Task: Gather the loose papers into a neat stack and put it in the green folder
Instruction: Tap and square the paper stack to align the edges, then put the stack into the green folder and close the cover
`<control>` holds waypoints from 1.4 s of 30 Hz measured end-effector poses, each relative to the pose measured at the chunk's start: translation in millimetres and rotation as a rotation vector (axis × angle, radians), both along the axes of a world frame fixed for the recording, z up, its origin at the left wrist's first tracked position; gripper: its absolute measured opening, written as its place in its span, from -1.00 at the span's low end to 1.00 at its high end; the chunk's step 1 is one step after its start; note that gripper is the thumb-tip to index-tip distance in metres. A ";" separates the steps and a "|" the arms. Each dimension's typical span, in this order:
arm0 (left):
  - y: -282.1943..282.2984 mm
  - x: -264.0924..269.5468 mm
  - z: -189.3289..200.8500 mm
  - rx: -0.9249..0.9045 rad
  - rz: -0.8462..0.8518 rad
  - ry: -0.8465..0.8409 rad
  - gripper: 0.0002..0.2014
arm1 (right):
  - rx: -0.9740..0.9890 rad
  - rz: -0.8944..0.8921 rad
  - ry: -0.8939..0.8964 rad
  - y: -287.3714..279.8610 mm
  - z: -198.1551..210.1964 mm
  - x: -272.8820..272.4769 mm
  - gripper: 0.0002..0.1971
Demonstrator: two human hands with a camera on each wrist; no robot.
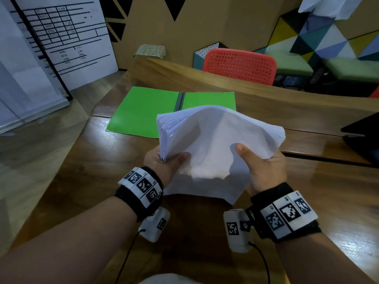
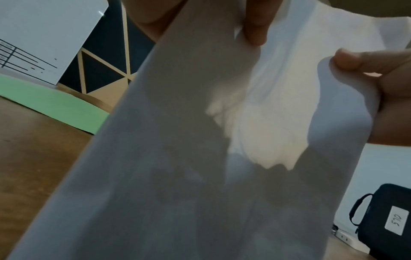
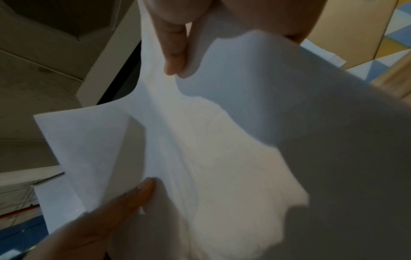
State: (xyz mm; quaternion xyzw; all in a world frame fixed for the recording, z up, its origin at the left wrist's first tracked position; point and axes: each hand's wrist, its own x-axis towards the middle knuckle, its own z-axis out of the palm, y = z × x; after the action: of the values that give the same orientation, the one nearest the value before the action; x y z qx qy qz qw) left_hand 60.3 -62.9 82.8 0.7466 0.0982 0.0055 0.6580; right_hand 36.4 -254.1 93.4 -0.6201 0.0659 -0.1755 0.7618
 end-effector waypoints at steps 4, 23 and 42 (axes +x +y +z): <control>-2.1 4.8 -1.0 -0.025 0.022 0.025 -0.85 | 0.009 0.032 0.045 -6.0 -11.2 3.6 -0.42; -0.2 24.7 -2.4 0.006 -0.004 0.080 -0.78 | -0.031 0.091 0.095 -19.2 -26.2 25.7 -0.71; 60.6 268.2 -10.1 0.714 -0.341 0.267 -0.43 | -0.311 0.054 0.308 -43.5 -35.7 207.1 -0.64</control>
State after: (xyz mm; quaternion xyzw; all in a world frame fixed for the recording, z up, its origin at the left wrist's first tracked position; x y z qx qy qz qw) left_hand 328.4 -2.4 72.7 0.9275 0.0496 -0.1667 0.3308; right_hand 243.6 -297.5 57.7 -0.7512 0.1371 -0.0662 0.6423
